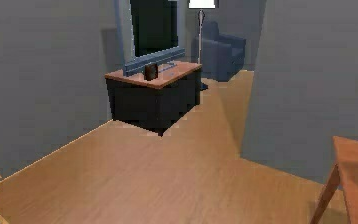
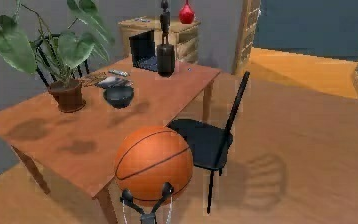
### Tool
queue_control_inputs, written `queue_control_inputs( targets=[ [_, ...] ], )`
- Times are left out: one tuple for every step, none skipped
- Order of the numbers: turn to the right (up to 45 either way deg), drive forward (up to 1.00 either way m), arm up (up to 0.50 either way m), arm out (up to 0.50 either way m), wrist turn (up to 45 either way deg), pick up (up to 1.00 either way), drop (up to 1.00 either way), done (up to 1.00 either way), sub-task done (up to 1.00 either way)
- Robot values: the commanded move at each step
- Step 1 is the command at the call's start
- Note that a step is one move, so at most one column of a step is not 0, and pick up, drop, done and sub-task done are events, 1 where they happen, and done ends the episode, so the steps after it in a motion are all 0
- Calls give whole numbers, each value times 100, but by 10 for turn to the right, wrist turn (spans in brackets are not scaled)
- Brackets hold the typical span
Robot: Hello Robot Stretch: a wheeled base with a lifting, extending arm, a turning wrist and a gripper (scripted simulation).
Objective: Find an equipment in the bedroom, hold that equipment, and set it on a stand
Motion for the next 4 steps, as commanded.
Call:
queue_control_inputs(
  targets=[
    [0,100,0,0,0,0,0,0,0],
    [0,90,0,0,0,0,0,0,0],
    [450,0,0,0,0,0,0,0,0],
    [0,5,0,0,0,0,0,0,0]
  ],
)
